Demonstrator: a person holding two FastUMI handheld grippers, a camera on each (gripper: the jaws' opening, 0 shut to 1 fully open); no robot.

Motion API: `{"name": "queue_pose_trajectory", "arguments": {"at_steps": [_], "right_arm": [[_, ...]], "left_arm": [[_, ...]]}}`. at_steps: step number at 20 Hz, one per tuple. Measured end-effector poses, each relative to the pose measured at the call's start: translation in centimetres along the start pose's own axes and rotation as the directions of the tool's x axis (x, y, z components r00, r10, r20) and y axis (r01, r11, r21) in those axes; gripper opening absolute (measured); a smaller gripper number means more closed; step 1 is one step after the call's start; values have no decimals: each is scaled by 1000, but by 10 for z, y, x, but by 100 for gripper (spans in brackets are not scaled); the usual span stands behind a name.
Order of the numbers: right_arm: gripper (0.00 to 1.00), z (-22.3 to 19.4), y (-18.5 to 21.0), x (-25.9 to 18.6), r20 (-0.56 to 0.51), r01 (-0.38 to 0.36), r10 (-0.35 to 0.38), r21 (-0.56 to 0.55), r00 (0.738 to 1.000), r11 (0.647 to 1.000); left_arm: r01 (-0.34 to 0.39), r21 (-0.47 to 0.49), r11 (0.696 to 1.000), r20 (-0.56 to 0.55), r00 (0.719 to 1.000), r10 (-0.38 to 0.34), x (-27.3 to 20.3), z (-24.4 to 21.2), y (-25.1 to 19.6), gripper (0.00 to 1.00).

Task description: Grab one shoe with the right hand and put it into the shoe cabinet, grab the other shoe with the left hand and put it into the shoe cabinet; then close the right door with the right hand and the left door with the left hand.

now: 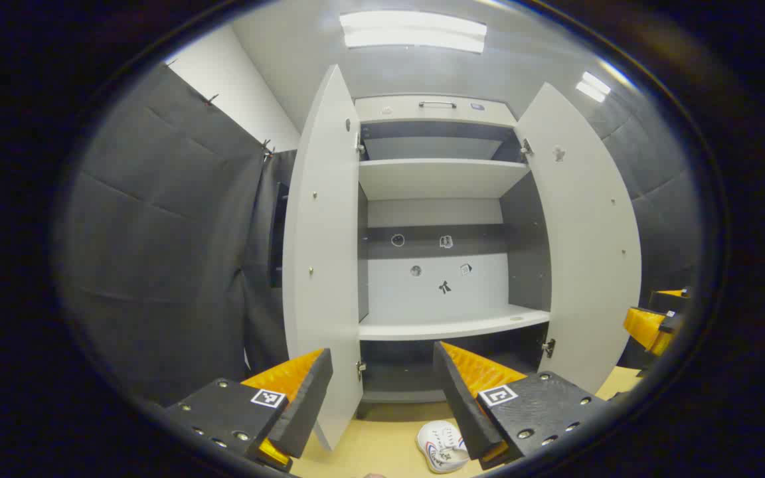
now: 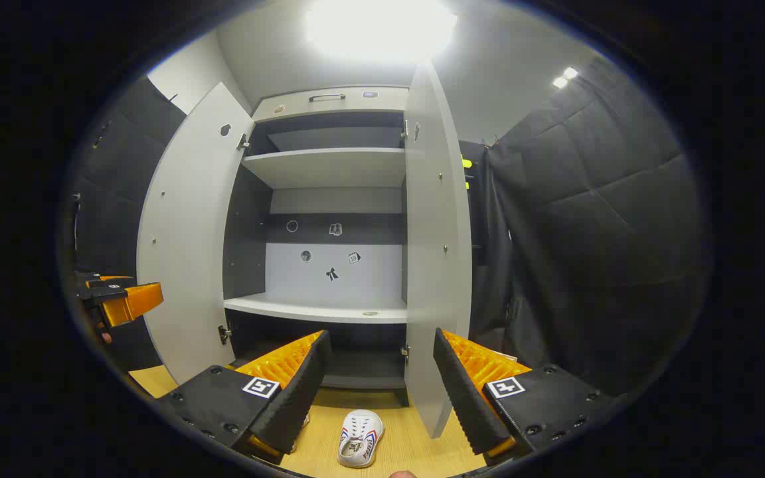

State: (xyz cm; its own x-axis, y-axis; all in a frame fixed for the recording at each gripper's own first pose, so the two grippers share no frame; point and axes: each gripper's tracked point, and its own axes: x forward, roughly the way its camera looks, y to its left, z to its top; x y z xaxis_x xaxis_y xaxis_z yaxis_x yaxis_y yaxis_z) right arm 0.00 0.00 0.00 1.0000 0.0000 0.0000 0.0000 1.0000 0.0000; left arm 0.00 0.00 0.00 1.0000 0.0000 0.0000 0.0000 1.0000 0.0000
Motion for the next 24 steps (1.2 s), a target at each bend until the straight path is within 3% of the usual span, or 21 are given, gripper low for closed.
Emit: {"name": "queue_pose_trajectory", "arguments": {"at_steps": [16, 24], "right_arm": [[97, -4, 4, 15, -6, -14, 14, -4, 1000, 1000], [96, -16, 13, 37, -49, -39, 38, -20, 998, 999]], "left_arm": [[6, 27, 1000, 32, 999, -7, 8, 11, -6, 89], [-24, 33, 999, 36, 999, 23, 9, 13, 4, 89]]}}
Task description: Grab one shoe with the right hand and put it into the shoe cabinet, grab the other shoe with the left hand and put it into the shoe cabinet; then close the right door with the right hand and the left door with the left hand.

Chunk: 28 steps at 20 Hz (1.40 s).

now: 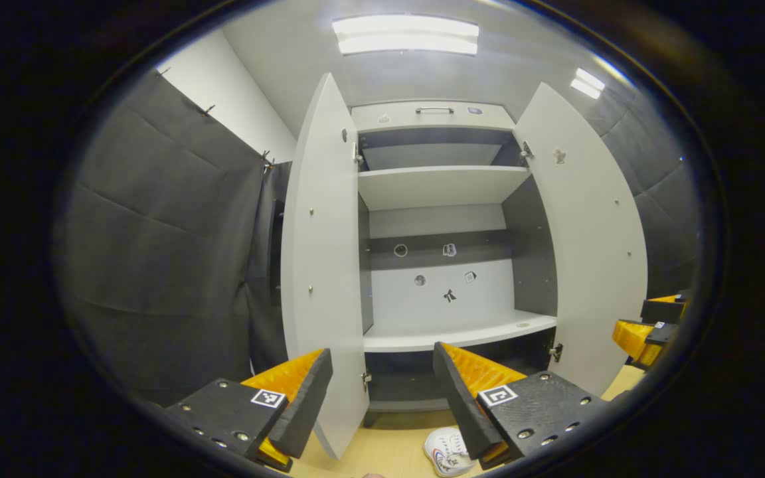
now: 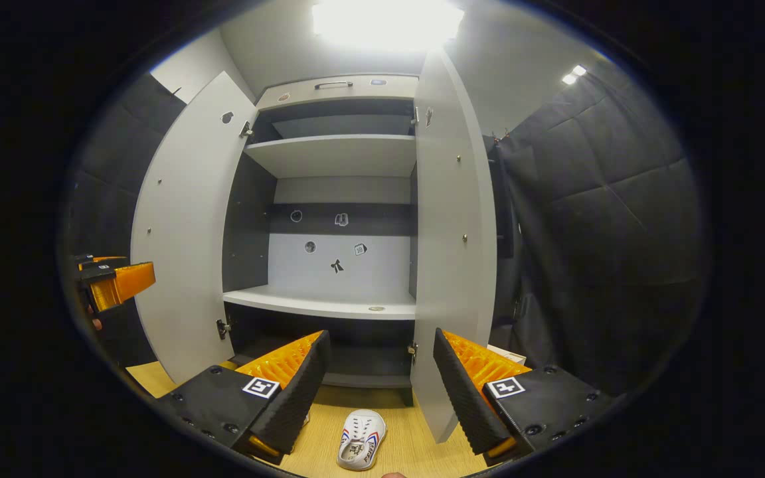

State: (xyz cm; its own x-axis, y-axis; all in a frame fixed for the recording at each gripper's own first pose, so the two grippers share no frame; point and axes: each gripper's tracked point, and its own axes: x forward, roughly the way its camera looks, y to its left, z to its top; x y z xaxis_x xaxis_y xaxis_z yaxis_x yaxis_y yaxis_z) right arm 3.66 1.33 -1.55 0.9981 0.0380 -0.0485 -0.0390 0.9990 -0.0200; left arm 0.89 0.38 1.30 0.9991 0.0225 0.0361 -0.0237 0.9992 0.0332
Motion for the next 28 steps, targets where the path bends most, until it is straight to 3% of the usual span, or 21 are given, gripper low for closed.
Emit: {"name": "queue_pose_trajectory", "arguments": {"at_steps": [8, 14, 22, 28], "right_arm": [[97, -48, 17, 29, -122, -58, 54, -28, 991, 998], [97, -100, 35, 54, -248, -119, 106, -41, 963, 992], [98, -184, 48, 86, -456, -165, 146, -3, 878, 986], [98, -248, 54, 93, -606, -190, 167, 27, 778, 981]], "left_arm": [[-40, 24, 999, 0, 999, 40, 1, 3, 11, 89], [-78, 47, 996, -5, 997, 78, 0, 5, 21, 89], [-152, 90, 984, -37, 987, 156, -4, -6, 41, 89], [-211, 117, 971, -67, 973, 219, -5, -12, 59, 89]]}}
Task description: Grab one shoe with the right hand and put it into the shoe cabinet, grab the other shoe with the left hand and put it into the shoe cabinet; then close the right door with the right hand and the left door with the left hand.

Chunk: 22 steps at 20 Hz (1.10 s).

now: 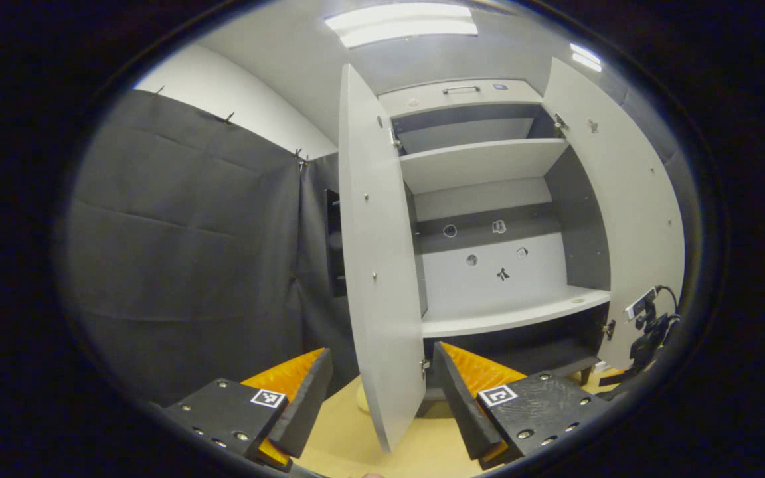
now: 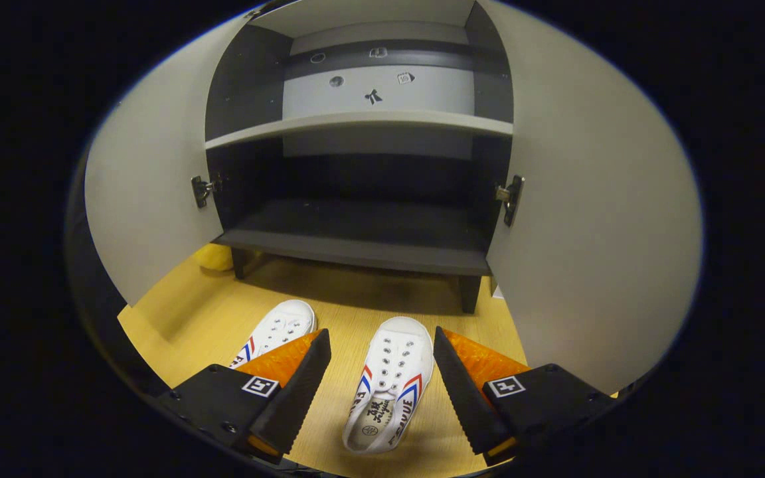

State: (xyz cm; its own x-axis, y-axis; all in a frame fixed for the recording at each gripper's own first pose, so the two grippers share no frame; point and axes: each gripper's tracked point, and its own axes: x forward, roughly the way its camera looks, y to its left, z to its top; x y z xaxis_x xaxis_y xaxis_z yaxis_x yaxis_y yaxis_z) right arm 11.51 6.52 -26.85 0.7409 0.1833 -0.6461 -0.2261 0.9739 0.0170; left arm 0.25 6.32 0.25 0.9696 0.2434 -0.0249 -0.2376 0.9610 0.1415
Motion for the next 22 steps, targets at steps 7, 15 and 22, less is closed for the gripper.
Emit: {"name": "queue_pose_trajectory", "arguments": {"at_steps": [7, 15, 22], "right_arm": [[94, -44, 13, 28, -155, -39, 39, 4, 987, 999], [59, -76, 19, 55, -284, -25, 24, -2, 959, 1000], [14, -78, 16, 62, -294, 18, -4, 43, 956, 999]], "left_arm": [[-40, 31, 999, 5, 999, 40, -2, 3, 7, 89], [-89, 50, 995, -4, 996, 89, -5, 5, 15, 89], [-124, 41, 991, 0, 992, 124, -5, 8, 19, 89]]}}
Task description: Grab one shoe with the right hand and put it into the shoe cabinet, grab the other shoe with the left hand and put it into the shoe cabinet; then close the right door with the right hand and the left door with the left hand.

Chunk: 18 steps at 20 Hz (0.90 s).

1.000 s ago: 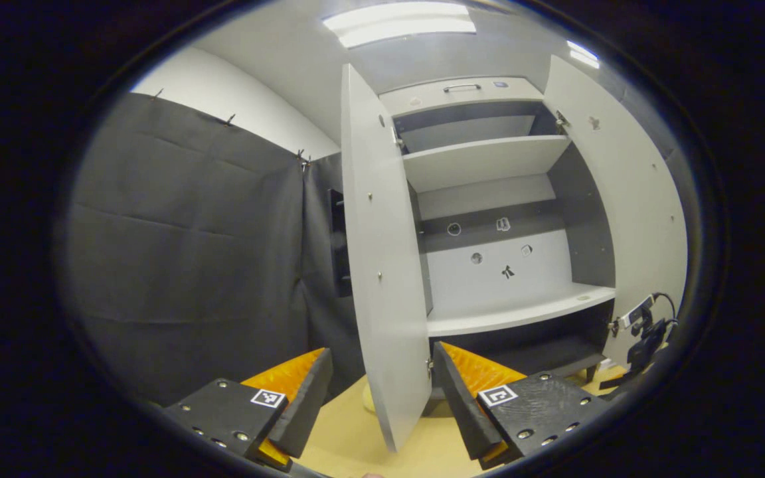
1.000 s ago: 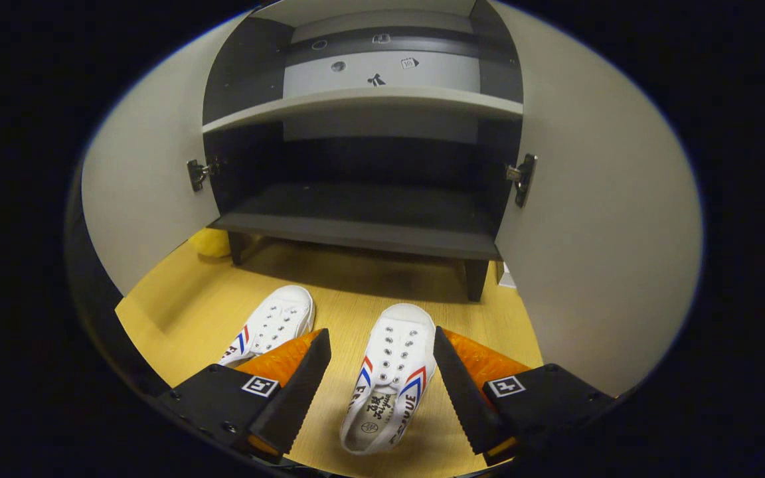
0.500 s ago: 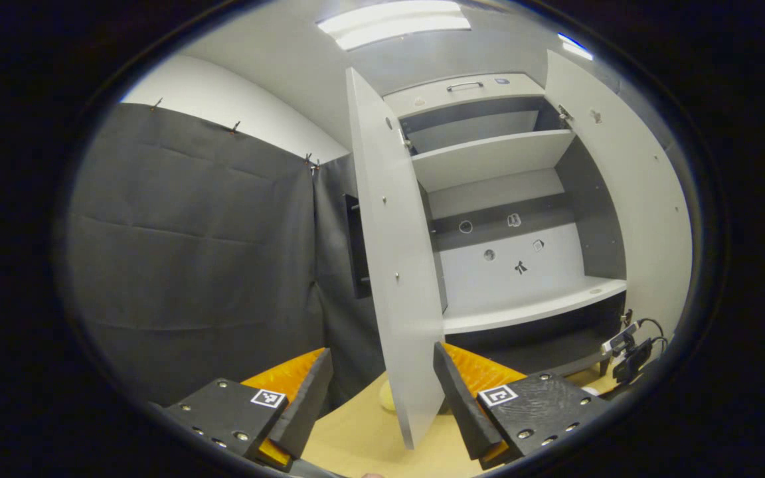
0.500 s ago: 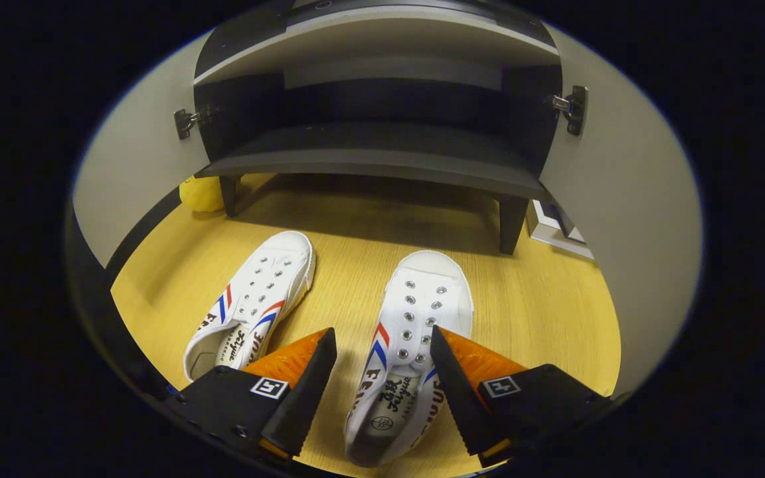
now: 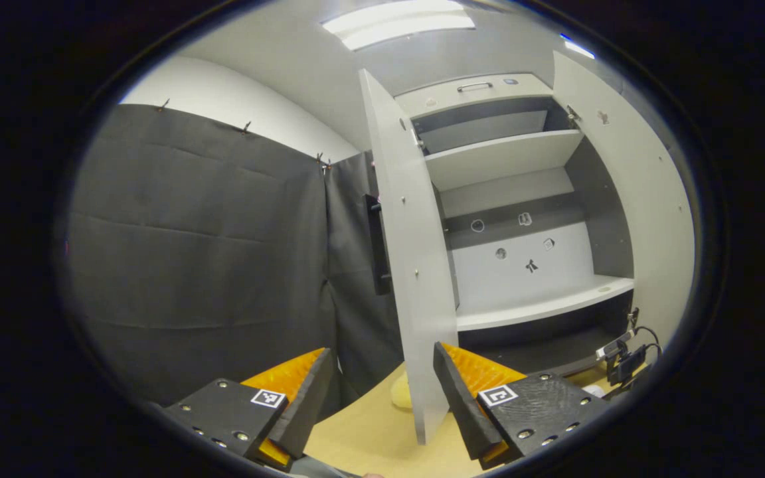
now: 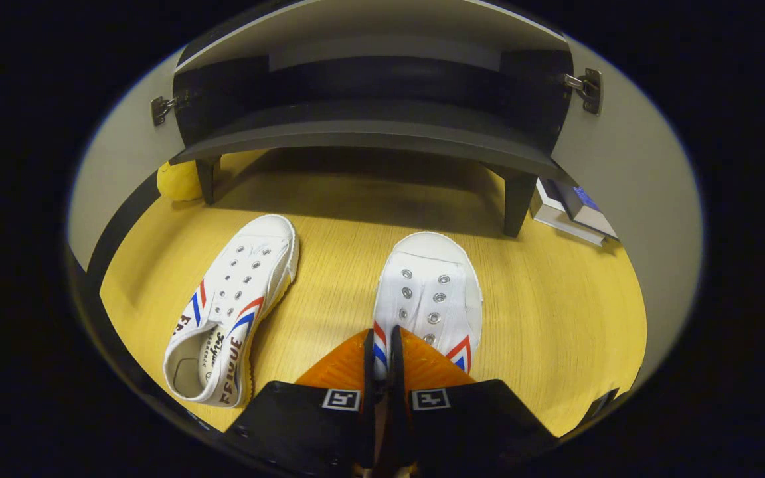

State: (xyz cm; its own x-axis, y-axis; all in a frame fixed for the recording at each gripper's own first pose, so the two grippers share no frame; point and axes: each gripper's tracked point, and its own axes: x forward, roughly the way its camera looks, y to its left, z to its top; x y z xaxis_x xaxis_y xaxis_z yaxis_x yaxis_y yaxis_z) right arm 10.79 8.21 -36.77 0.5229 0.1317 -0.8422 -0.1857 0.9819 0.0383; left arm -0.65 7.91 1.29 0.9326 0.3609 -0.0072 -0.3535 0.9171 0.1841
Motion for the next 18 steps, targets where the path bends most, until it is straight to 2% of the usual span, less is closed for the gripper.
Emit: {"name": "queue_pose_trajectory", "arguments": {"at_steps": [1, 5, 8, 9, 13, 18], "right_arm": [[3, 4, -2, -11, 14, 0, 0, 3, 1000, 1000], [0, 20, -4, -23, 108, -12, 10, 20, 994, 1000], [5, 41, -2, -45, 174, -31, 23, 39, 985, 999], [1, 51, -2, -54, 203, -32, 22, 44, 979, 999], [1, 101, 2, -102, 330, -65, 48, 43, 943, 997], [1, 161, 4, -163, 475, -95, 67, 36, 877, 995]], "left_arm": [[0, -4, 1000, 5, 1000, 0, 1, 1, -1, 89], [19, -13, 1000, 9, 1000, -19, 1, -1, -4, 89], [43, -26, 999, 4, 999, -43, -1, -1, -7, 89], [53, -29, 998, 5, 999, -53, -1, -1, -9, 89], [80, -44, 996, 15, 997, -80, -1, -1, -13, 89], [101, -70, 992, 17, 995, -100, -9, -8, -9, 89]]}}
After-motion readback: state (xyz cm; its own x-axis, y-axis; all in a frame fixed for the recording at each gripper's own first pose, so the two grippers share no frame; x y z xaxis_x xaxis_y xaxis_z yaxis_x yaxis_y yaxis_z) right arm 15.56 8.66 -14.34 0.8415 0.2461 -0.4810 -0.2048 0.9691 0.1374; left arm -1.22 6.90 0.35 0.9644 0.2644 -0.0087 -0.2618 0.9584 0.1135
